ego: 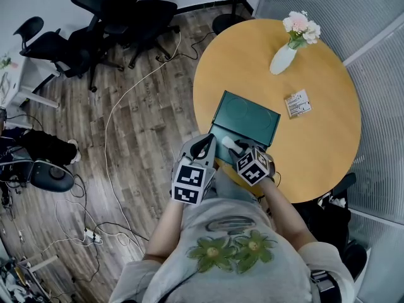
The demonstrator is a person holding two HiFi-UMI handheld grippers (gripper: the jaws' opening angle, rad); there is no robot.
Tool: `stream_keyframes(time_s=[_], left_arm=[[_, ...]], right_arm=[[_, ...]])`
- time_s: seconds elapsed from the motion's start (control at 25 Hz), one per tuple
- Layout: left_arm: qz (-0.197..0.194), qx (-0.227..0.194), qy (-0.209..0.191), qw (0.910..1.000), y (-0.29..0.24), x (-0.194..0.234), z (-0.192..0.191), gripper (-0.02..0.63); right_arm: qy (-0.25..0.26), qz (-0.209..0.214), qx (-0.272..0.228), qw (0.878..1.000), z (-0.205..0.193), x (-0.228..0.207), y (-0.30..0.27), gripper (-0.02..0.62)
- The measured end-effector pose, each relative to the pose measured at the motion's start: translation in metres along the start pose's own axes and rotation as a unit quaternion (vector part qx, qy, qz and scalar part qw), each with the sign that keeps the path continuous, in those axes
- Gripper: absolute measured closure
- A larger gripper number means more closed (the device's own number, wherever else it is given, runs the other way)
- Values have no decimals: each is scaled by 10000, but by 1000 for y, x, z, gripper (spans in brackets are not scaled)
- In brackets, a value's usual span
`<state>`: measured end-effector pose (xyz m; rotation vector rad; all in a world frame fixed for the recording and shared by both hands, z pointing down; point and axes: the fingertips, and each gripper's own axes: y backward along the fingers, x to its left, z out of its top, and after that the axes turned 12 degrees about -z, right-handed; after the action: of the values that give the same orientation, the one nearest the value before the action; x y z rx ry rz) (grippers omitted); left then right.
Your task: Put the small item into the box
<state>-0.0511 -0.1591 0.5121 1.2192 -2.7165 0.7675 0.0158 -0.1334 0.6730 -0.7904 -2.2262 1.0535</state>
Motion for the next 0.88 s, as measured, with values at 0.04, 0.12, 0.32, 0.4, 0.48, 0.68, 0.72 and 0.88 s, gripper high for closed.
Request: stream_keyframes(time_s=[0.04, 0.12, 0.32, 0.4, 0.48, 0.68, 0.72, 0.88], left_arm=[[-7, -10, 5, 10000, 0, 0, 0, 611], [-17, -36, 14, 10000, 0, 1, 0, 611], [-15, -33, 44, 10000, 0, 5, 1, 611], [-14, -30, 43, 10000, 0, 4, 1, 611], [-17, -19, 53, 10000, 0, 5, 0, 611], [0, -13, 66, 10000, -1, 7, -2, 611], [5, -10, 70, 10000, -1, 8, -2, 611], [14, 0, 80, 10000, -1, 10, -4, 611]], right_arm=[[28, -5, 30, 10000, -1, 1, -2, 472], [83, -15, 100, 9999, -4, 2, -5, 472], [137, -35, 242, 9996, -7, 2, -13, 472], [170, -42, 282, 9995, -9, 2, -15, 472], [200, -40, 311, 9993, -11, 4, -17, 472], [222, -30, 389, 9990, -15, 5, -23, 472], [235, -33, 395, 9989, -16, 5, -24, 472], [310, -30, 399, 9987, -14, 6, -26, 472]])
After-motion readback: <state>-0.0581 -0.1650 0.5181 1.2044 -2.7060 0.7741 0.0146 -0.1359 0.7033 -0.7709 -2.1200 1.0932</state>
